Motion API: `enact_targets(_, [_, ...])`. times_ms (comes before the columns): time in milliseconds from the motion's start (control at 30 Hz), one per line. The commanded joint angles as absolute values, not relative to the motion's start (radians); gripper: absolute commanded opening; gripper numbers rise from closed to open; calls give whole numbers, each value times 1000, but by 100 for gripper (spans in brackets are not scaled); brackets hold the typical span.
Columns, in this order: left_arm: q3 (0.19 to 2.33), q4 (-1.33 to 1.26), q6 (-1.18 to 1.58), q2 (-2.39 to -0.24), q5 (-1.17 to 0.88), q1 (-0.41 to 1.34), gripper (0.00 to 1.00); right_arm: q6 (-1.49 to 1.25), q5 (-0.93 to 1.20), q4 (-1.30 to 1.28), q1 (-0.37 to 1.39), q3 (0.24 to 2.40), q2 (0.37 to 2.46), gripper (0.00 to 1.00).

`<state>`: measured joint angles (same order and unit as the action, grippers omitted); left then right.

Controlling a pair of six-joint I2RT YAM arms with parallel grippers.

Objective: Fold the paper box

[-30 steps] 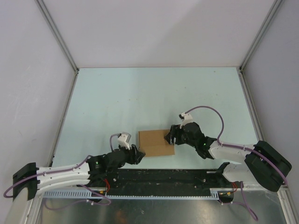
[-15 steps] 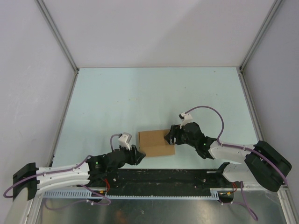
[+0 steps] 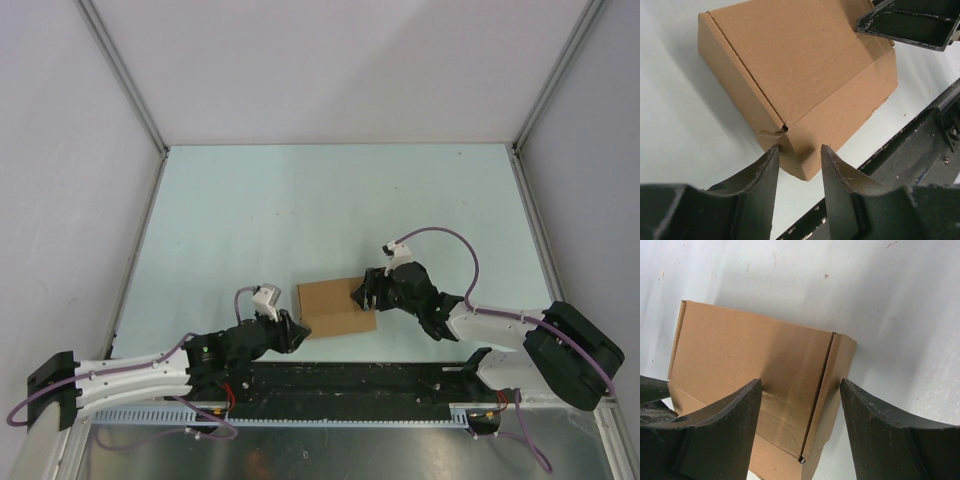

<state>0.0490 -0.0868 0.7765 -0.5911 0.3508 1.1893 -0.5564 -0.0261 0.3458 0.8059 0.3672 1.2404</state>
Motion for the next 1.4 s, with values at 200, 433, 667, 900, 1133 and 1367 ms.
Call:
enact_targets(200, [89, -118, 764, -607, 322, 1198, 52, -554, -20, 373, 818, 397, 1250, 69])
enact_targets(433, [94, -117, 769, -640, 307, 1198, 62, -554, -23, 367, 818, 397, 1243, 69])
enact_targets(667, [101, -118, 781, -663, 307, 1198, 62, -552, -21, 368, 822, 397, 1249, 69])
enact_targets(900, [103, -132, 782, -658, 314, 1198, 62, -554, -17, 377, 828, 397, 1258, 69])
enact_targets(1133, [107, -169, 779, -689, 298, 1198, 61, -557, -18, 379, 838, 396, 1256, 69])
enact_targets(1367, [117, -187, 773, -704, 275, 1198, 59, -557, -20, 377, 836, 396, 1256, 69])
